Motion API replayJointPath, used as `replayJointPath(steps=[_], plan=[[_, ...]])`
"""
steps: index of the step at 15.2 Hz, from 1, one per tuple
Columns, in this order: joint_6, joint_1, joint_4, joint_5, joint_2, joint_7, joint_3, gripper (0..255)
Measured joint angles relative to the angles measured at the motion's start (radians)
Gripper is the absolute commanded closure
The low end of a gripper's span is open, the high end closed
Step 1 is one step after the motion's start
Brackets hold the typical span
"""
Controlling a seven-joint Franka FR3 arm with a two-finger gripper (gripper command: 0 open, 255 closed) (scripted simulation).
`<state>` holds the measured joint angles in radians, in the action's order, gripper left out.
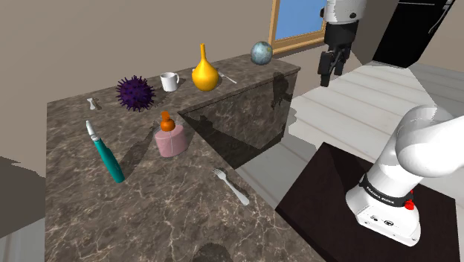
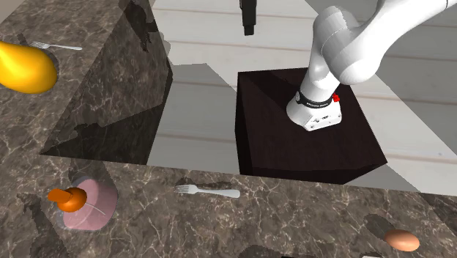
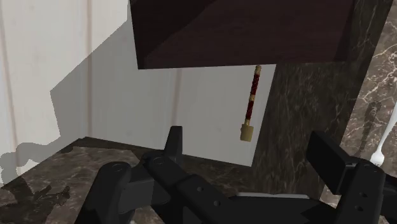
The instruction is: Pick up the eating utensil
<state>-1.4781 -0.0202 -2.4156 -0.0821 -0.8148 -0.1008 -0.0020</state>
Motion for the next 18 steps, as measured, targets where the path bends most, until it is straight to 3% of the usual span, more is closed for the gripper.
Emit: replayJointPath(steps=[9, 18], plan=[[-0.174, -0.046, -0.094, 0.101, 0.089, -0.123, 0.096, 0], [-0.427, -0.102, -0.117, 0.206, 0.315, -0.271, 0.225, 0]])
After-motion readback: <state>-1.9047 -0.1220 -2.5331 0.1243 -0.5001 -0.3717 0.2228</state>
